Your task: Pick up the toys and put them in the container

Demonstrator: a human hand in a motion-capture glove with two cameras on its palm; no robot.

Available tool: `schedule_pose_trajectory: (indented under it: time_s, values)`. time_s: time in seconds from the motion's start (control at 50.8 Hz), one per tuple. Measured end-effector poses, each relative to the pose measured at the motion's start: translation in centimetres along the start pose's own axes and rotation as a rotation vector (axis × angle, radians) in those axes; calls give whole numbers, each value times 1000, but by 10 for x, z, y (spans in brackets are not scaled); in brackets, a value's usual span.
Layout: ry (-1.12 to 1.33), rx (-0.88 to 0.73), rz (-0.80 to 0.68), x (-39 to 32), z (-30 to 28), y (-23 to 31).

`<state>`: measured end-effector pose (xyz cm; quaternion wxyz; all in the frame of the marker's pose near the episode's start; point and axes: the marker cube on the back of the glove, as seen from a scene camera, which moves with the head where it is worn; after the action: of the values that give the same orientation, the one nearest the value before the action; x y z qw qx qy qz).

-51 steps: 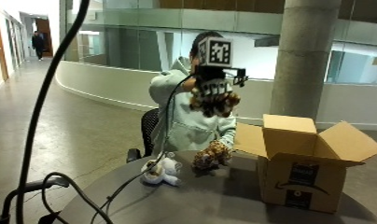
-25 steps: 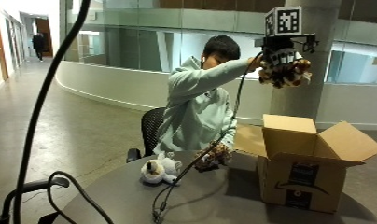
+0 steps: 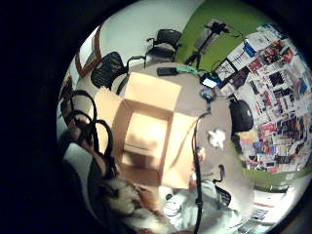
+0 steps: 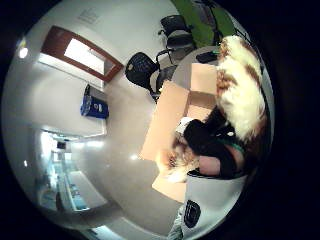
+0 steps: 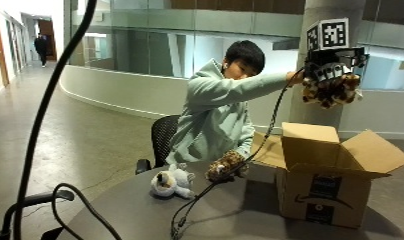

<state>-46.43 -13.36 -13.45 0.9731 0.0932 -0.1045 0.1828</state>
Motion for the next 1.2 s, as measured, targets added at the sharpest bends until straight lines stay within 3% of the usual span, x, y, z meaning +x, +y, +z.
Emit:
schedule_pose_trajectory:
  time_s: [0.531, 0.787, 1.023, 1.201]
  values:
    - [-19, -28, -36, 11, -17, 2]
    - [72, 47, -156, 39, -23, 0]
    - [142, 91, -293, 120, -41, 15]
    - [171, -45, -516, 217, -41, 2]
